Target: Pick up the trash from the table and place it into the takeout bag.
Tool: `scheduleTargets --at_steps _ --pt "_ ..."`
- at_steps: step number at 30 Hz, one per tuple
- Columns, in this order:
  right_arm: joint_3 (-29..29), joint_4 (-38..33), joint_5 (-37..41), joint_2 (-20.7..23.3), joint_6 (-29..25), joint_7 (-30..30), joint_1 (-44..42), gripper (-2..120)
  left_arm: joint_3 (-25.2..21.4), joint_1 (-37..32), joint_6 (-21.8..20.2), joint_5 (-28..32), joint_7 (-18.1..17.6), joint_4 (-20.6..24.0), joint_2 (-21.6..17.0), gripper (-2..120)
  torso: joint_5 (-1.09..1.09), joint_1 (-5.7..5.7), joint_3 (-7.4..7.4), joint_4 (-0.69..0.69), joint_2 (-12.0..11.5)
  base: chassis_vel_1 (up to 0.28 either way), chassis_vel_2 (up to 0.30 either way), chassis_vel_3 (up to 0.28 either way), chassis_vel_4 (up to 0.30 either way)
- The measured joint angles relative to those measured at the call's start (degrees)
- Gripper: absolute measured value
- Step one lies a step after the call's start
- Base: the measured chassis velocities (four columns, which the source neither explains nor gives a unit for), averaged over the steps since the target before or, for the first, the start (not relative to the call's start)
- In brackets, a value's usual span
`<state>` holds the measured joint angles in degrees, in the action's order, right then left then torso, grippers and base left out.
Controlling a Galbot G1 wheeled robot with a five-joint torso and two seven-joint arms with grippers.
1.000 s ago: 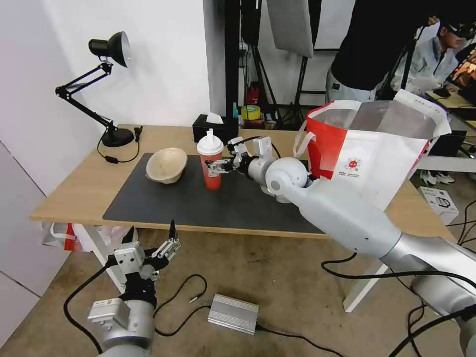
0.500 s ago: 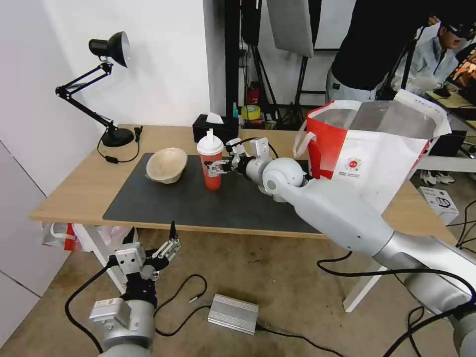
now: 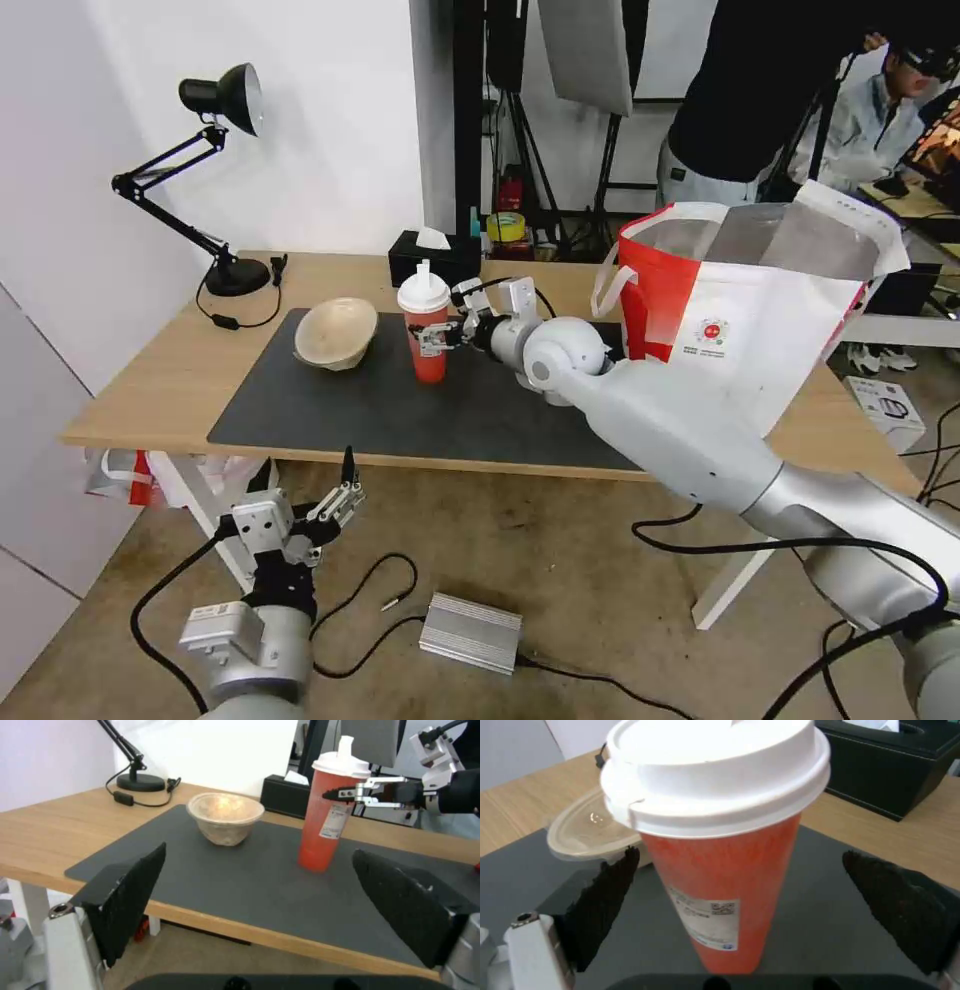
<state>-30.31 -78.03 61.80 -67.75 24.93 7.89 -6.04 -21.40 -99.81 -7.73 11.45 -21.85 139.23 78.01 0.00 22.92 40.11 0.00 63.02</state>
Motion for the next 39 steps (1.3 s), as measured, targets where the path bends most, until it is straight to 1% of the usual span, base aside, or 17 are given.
scheduleTargets --at_steps 10,12,30,39 --pt "0.00 1.54 -0.17 -0.33 -0.06 -0.92 0.17 100 0.03 -0.01 0.11 0.00 -0.01 -0.03 0.00 100 0.00 0.00 0.00 0.00 0.00 0.000 0.000 0.000 0.000" --pt "-0.11 1.84 -0.20 -0.47 -0.04 -1.16 0.24 100 -0.04 -0.05 1.16 -0.01 -0.01 -0.16 -0.02 100 0.00 0.00 0.00 0.00 0.00 0.000 0.000 0.000 0.000" --pt "-1.39 3.21 -0.20 -0.57 0.08 -2.84 1.31 100 0.00 0.22 1.28 0.13 -0.93 -0.30 -0.20 100 0.00 0.00 0.00 -0.01 0.00 0.000 0.000 0.000 0.000" --pt "-1.42 5.16 -0.32 -1.81 0.02 -3.57 1.74 100 0.10 0.35 1.30 0.13 -0.92 -0.39 -0.17 100 0.00 0.00 0.00 0.00 0.00 0.000 0.000 0.000 0.000"
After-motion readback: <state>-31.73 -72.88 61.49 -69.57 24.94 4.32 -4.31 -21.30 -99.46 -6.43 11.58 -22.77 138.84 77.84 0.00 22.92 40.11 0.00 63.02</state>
